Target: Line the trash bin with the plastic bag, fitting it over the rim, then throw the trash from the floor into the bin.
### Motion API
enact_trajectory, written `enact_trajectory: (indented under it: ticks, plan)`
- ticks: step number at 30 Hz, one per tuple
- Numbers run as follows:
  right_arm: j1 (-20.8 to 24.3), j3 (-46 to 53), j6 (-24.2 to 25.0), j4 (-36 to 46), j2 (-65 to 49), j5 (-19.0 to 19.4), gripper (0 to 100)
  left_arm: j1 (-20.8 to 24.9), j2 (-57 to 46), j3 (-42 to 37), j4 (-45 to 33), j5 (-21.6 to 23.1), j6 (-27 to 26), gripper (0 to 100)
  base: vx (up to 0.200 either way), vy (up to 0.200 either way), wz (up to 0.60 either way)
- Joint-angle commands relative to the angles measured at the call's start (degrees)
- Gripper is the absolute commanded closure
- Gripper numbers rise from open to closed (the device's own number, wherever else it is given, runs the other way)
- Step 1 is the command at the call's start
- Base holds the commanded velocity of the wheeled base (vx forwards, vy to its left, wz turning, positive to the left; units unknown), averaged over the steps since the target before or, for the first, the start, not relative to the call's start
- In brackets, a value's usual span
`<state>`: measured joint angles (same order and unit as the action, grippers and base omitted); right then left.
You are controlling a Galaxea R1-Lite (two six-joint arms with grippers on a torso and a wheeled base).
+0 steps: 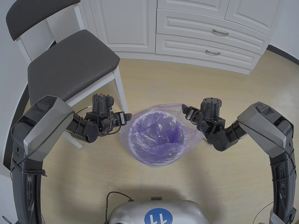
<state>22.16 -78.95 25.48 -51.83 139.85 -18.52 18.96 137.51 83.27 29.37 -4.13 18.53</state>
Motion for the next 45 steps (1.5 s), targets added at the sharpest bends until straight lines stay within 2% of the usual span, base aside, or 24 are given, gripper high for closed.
enact_trajectory:
  ticks: [1, 12, 16, 20, 24, 30, 45]
  plan:
    - [-0.81, 2.39, -1.75, 1.82, -3.80, 0.68, 0, -0.15, -1.63, -1.27, -0.54, 1.06, -0.42, 0, 0.000, 0.000, 0.00]
    - [-2.30, 7.23, -5.09, 6.04, -4.15, 5.07, 0, -0.68, -1.81, -4.44, -0.54, 2.81, -4.38, 0, 0.000, 0.000, 0.00]
    - [-4.58, 8.55, -8.60, 9.73, -4.24, 6.92, 0, -1.20, -1.37, -4.52, -0.89, 3.43, -4.82, 0, 0.000, 0.000, 0.00]
    - [-5.55, 8.11, -8.60, 13.95, -3.71, 8.59, 0, -1.55, -1.19, -3.82, -3.97, 3.69, -4.91, 0, 0.000, 0.000, 0.00]
    - [-5.90, 7.75, -8.52, 14.83, -2.13, 10.70, 0, -1.99, -0.31, -2.50, -6.25, 3.69, -5.17, 0, 0.000, 0.000, 0.00]
    - [-5.99, 5.56, -7.99, 14.31, 2.36, 10.87, 0, -3.05, 3.82, 0.84, -6.43, 3.61, -5.17, 0, 0.000, 0.000, 0.00]
    - [-6.96, 3.45, -6.93, 14.74, 6.75, 11.13, 0, -3.40, 8.83, 3.47, -7.04, 3.17, -5.26, 0, 0.000, 0.000, 0.00]
